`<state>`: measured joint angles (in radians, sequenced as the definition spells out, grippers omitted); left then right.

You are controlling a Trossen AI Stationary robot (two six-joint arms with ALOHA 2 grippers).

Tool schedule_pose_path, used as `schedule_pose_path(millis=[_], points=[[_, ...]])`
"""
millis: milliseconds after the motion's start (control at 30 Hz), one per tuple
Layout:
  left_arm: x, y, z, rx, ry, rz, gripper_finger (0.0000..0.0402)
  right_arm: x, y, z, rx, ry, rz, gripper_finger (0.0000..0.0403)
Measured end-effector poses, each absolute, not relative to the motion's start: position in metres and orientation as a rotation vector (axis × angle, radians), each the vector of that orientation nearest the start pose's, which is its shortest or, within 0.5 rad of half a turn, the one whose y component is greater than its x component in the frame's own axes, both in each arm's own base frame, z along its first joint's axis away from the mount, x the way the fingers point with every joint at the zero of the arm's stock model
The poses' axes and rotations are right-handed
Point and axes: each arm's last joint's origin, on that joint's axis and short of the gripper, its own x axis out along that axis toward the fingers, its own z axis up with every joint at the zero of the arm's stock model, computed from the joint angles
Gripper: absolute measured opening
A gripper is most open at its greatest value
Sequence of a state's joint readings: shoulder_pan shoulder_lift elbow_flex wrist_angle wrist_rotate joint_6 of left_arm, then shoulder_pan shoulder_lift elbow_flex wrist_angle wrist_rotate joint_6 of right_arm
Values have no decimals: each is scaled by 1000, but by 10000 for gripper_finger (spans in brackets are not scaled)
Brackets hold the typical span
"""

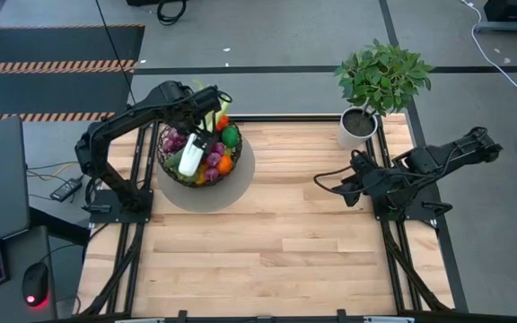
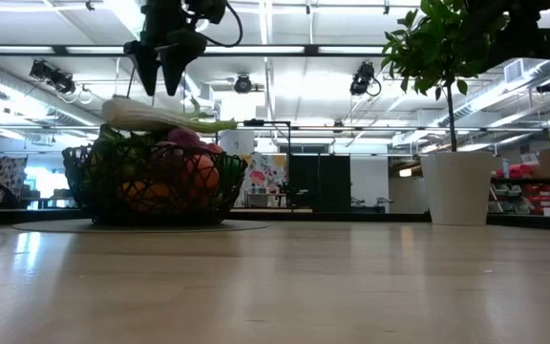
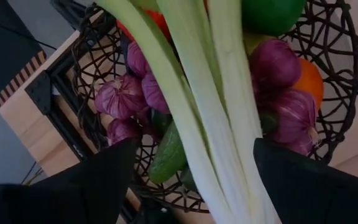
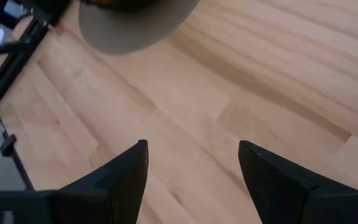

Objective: Build produce basket
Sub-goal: Return to Home Position

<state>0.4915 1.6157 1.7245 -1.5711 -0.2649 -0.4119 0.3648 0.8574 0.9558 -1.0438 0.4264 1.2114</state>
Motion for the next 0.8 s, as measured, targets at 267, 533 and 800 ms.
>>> schedule_pose_path(millis=[267,533,800], points=[[250,127,360,-437,1315,856,332,144,24,315,826,599,-622,254],[284,122,369,-456,1017,686,315,156,4,324,870,497,-605,254],[286,137,346,-387,1216,661,292,163,-8,322,924,511,-608,254]])
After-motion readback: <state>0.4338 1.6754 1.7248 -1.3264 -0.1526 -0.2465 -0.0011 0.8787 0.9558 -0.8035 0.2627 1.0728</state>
